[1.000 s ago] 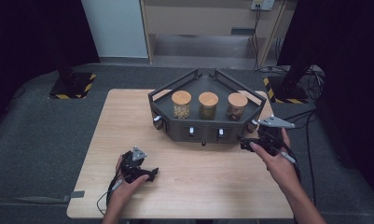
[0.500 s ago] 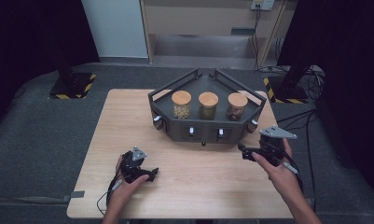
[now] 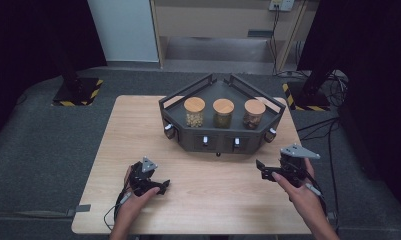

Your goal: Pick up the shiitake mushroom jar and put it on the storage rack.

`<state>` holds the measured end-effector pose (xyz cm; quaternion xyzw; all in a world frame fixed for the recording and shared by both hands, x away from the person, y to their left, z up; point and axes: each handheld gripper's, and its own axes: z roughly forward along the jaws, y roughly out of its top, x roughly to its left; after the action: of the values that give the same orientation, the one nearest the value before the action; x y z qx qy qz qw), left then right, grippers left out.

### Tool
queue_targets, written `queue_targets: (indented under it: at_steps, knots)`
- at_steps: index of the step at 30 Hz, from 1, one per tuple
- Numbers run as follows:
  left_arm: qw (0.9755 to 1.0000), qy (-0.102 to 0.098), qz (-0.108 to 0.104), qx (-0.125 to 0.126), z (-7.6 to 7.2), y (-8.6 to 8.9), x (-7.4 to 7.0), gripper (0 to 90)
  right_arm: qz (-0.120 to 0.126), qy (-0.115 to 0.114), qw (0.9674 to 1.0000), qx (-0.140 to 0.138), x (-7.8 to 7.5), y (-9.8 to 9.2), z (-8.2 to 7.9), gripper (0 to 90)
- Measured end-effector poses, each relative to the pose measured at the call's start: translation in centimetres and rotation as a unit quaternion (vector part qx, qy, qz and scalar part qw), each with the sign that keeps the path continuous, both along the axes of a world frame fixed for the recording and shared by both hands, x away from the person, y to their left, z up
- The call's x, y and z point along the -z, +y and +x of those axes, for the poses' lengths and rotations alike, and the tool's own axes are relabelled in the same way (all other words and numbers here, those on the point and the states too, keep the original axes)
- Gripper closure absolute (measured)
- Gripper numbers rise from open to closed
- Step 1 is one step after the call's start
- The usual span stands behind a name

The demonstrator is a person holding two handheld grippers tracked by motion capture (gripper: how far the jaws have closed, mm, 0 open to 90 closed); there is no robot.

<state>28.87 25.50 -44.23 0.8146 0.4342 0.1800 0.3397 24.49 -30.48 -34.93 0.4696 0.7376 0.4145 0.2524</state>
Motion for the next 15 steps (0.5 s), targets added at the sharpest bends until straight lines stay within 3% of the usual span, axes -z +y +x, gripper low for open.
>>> queue_targets:
  at_steps: [15]
  knots:
    - [1.0000,0.000,0.000,0.000,0.0,0.0,0.0,0.0,0.000,0.013,0.9999,-0.005,1.6,0.1,-0.7,3.8]
